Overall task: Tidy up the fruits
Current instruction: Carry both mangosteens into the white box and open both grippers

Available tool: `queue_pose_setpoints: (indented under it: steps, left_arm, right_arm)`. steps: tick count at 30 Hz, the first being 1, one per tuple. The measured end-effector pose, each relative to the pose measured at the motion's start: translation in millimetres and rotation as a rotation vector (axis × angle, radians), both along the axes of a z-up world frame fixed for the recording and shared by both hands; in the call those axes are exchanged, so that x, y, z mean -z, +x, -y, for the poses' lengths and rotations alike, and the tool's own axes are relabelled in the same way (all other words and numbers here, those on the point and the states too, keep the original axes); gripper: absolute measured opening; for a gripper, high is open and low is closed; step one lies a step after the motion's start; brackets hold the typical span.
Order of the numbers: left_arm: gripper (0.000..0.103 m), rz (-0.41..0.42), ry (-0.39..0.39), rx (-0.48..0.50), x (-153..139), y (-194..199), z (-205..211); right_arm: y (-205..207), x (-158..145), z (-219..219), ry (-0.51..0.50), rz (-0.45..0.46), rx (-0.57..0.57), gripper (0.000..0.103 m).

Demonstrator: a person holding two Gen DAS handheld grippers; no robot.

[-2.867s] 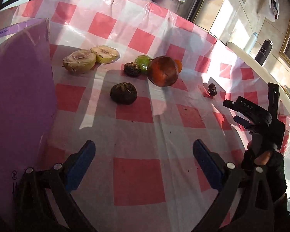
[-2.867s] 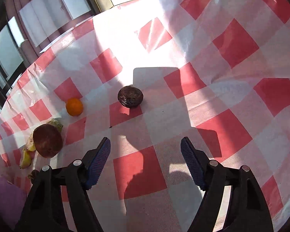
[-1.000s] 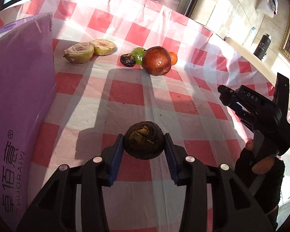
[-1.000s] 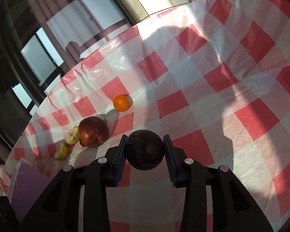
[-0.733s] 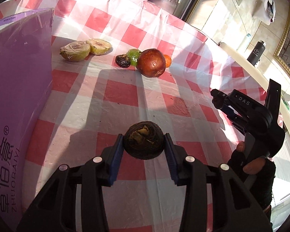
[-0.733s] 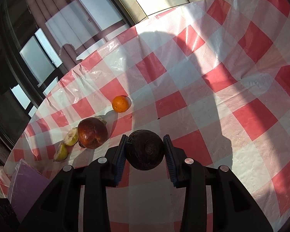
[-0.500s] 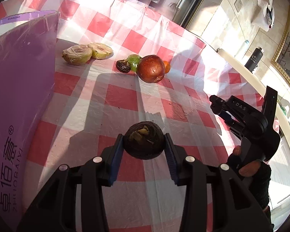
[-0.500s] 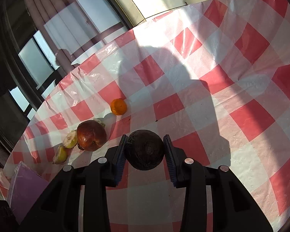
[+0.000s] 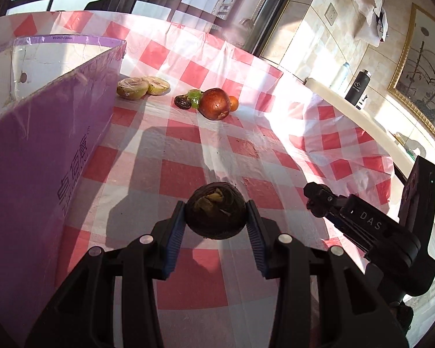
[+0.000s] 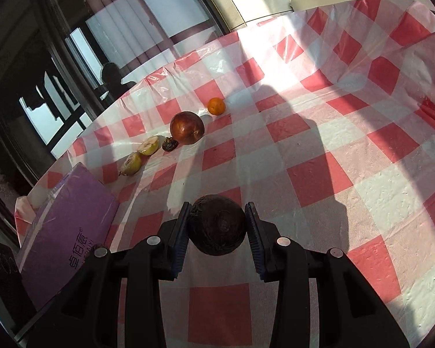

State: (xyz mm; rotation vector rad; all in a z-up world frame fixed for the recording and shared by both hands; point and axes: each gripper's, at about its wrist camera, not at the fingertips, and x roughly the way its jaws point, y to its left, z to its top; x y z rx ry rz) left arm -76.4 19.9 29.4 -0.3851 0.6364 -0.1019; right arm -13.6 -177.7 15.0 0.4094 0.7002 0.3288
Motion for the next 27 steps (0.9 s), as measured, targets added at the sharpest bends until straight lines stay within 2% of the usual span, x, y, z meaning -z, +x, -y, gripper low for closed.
queue_pose_setpoints:
  steps: [10,17,22,27]
  left_arm:
    - [0.042,0.016,0.004,0.014,-7,-28,5]
    - [0.042,0.102,0.037,0.024,-36,-45,12]
    - [0.042,0.18,0.073,-0.013,-62,-62,7]
    - [0.042,0.277,0.114,-0.076,-95,-88,-11]
  right_arm:
    - [-24,-2,-15,-0.019,0.009,-0.057,0.038]
    - [-33,-17,-26,-0.011,0.045,-0.113,0.038]
    - [-42,-33,-42,-0.001,0.079,-0.163,0.038]
    - [-62,-62,-72,-0.009,0.159,-0.25,0.038]
